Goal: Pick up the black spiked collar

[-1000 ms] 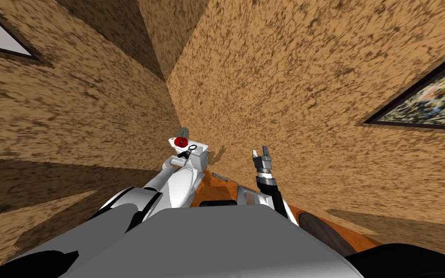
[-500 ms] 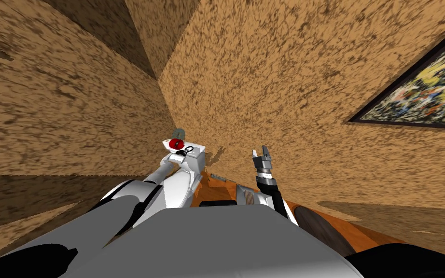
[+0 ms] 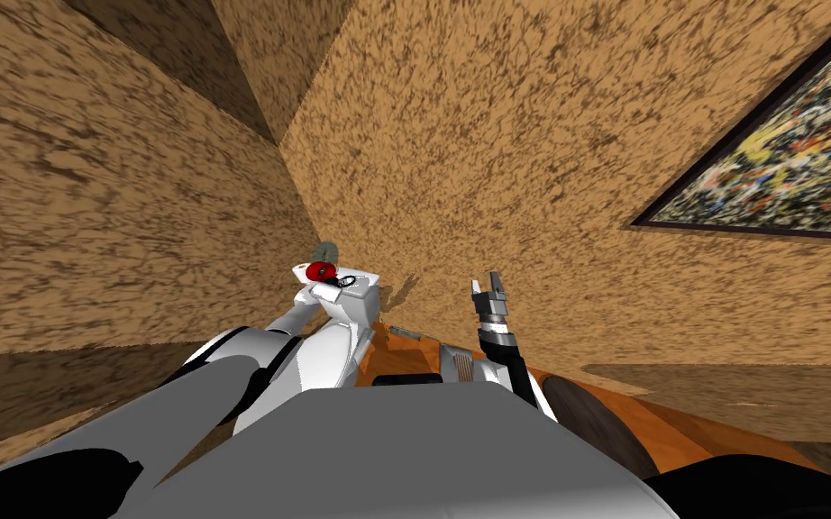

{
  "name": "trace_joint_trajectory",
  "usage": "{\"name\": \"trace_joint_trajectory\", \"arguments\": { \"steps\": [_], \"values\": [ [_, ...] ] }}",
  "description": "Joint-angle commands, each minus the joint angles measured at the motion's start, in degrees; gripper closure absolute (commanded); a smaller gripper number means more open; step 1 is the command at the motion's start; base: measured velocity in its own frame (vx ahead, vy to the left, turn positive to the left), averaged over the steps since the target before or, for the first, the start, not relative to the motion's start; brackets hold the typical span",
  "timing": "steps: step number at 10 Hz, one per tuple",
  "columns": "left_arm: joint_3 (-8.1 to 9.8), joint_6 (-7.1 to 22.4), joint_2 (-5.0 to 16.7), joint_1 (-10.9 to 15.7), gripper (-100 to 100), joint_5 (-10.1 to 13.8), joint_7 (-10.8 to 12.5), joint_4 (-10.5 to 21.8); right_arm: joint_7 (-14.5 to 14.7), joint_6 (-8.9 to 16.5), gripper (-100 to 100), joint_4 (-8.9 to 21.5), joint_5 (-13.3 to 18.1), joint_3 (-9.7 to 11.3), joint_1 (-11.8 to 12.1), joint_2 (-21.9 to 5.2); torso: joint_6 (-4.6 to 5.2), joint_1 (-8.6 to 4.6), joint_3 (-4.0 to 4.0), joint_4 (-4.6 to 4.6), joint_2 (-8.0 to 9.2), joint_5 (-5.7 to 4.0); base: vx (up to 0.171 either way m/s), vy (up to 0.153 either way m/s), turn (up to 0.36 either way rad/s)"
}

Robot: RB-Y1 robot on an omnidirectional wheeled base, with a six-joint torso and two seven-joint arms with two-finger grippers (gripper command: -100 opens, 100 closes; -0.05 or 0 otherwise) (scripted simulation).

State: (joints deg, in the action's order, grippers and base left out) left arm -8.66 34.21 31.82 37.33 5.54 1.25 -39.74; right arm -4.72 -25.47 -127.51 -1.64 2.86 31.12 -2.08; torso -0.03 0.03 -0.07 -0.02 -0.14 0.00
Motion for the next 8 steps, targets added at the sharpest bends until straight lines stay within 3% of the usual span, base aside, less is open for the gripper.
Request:
{"name": "trace_joint_trajectory", "arguments": {
  "steps": [1, 6, 7, 8],
  "values": [
    [-0.26, 2.5, 1.2, 0.9, -100, -0.1, 0.4, 1.2, 0.0, 0.0, 0, 0.0, 0.0, 0.0, 0.0, 0.0, 0.0, 0.0, 0.0, 0.0, 0.0, 0.0, 0.043, 0.024, -0.16],
    [-0.72, 5.2, 2.7, 2.9, -100, 0.2, 0.8, 4.1, 0.0, 0.0, 0, 0.0, 0.0, 0.0, 0.0, 0.0, -0.01, -0.02, 0.01, 0.0, 0.03, 0.01, 0.022, 0.009, -0.079],
    [-0.65, 5.2, 2.6, 2.3, -100, 0.0, 0.9, 3.1, 0.0, 0.0, 0, 0.0, 0.0, 0.0, 0.0, 0.0, -0.02, -0.04, 0.02, 0.0, 0.05, 0.0, 0.005, 0.006, -0.008],
    [-0.66, 5.2, 2.6, 2.3, 0, 0.0, 0.9, 3.2, 0.0, 0.0, 0, 0.0, 0.0, 0.0, 0.0, 0.0, -0.03, -0.04, 0.05, 0.01, 0.1, 0.01, 0.0, 0.0, 0.0]
  ]
}}
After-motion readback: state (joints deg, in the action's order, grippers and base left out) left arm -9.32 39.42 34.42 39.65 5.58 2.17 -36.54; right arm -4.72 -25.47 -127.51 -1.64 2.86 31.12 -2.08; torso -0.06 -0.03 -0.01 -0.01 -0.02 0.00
